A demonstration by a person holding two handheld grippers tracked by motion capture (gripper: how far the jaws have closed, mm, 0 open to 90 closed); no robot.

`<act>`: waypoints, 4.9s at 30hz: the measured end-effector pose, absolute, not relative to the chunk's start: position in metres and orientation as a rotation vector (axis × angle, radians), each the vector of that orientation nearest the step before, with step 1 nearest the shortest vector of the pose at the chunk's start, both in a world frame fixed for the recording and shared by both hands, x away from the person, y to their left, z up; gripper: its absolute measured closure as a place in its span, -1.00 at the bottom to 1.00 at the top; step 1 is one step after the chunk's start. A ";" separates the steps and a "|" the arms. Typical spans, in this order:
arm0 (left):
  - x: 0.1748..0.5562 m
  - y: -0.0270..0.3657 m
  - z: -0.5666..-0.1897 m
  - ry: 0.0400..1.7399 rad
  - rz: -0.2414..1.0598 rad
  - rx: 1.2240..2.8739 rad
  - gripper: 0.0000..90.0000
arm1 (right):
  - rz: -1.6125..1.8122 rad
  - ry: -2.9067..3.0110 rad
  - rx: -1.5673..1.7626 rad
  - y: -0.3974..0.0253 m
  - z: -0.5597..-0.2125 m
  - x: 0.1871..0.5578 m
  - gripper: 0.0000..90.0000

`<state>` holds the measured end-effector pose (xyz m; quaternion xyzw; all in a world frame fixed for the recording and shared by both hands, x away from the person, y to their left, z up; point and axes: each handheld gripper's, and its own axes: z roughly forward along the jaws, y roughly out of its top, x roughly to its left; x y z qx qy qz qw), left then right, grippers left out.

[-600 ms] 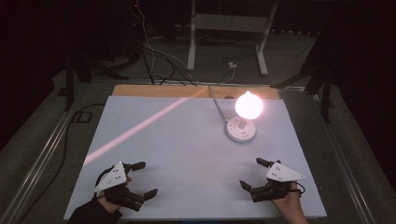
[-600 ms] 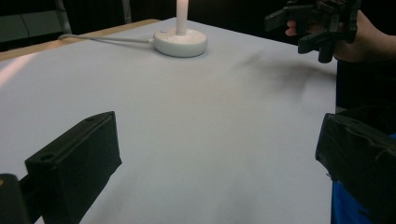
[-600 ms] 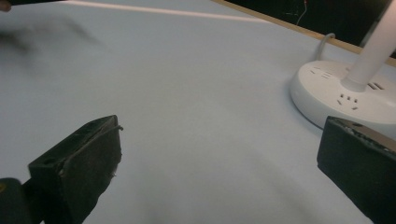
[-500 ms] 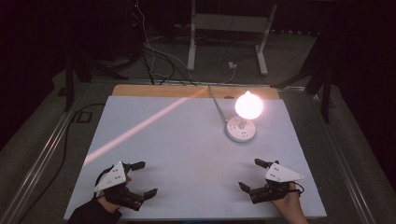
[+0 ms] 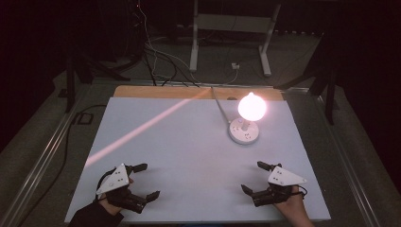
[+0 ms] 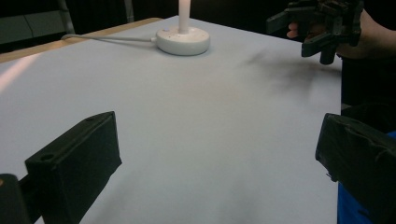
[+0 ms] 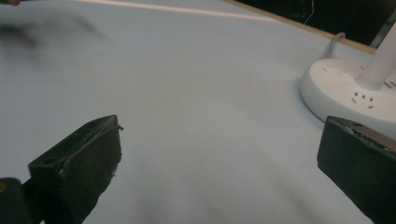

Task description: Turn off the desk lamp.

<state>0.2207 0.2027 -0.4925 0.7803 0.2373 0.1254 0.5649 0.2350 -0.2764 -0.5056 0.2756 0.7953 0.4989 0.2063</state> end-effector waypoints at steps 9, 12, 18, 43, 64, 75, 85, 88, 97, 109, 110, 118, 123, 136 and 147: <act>0.217 0.205 -0.492 0.554 0.299 1.840 -0.99 | 1.345 2.216 0.791 -0.277 -0.503 0.237 -1.00; 0.217 0.205 -0.493 0.556 0.293 1.843 -0.99 | 1.330 2.238 0.777 -0.275 -0.503 0.237 -1.00; 0.217 0.204 -0.493 0.557 0.294 1.843 -0.99 | 1.366 2.259 0.769 -0.272 -0.501 0.237 -1.00; 0.217 0.204 -0.492 0.555 0.295 1.840 -0.99 | 1.427 2.168 0.760 -0.266 -0.463 0.245 -1.00; 0.217 0.204 -0.492 0.554 0.291 1.836 -0.99 | 1.447 2.112 0.792 -0.273 -0.445 0.277 -1.00; 0.217 0.204 -0.492 0.557 0.291 1.836 -0.99 | 1.446 2.094 0.887 -0.285 -0.442 0.301 -1.00; 0.217 0.203 -0.493 0.557 0.293 1.842 -0.99 | 1.380 2.068 0.939 -0.298 -0.446 0.323 -1.00; 0.217 0.203 -0.493 0.560 0.291 1.838 -0.99 | 1.368 2.053 0.983 -0.302 -0.452 0.332 -1.00; 0.217 0.203 -0.493 0.559 0.297 1.841 -0.99 | 1.337 1.966 1.134 -0.311 -0.468 0.353 -1.00; 0.217 0.203 -0.493 0.559 0.298 1.841 -0.99 | 1.266 1.877 1.217 -0.315 -0.474 0.374 -0.45; 0.217 0.203 -0.493 0.558 0.298 1.842 -0.99 | 1.266 1.877 1.217 -0.315 -0.474 0.374 -0.45; 0.217 0.203 -0.493 0.561 0.301 1.841 -0.99 | 1.237 1.845 1.298 -0.315 -0.480 0.387 0.41; 0.217 0.203 -0.493 0.559 0.299 1.840 -0.99 | 1.207 1.870 1.302 -0.313 -0.486 0.393 0.69; 0.217 0.202 -0.493 0.562 0.296 1.841 -0.99 | 1.194 1.943 1.396 -0.311 -0.507 0.409 1.00; 0.218 0.202 -0.493 0.562 0.297 1.847 -0.99 | 1.202 1.953 1.426 -0.307 -0.513 0.416 1.00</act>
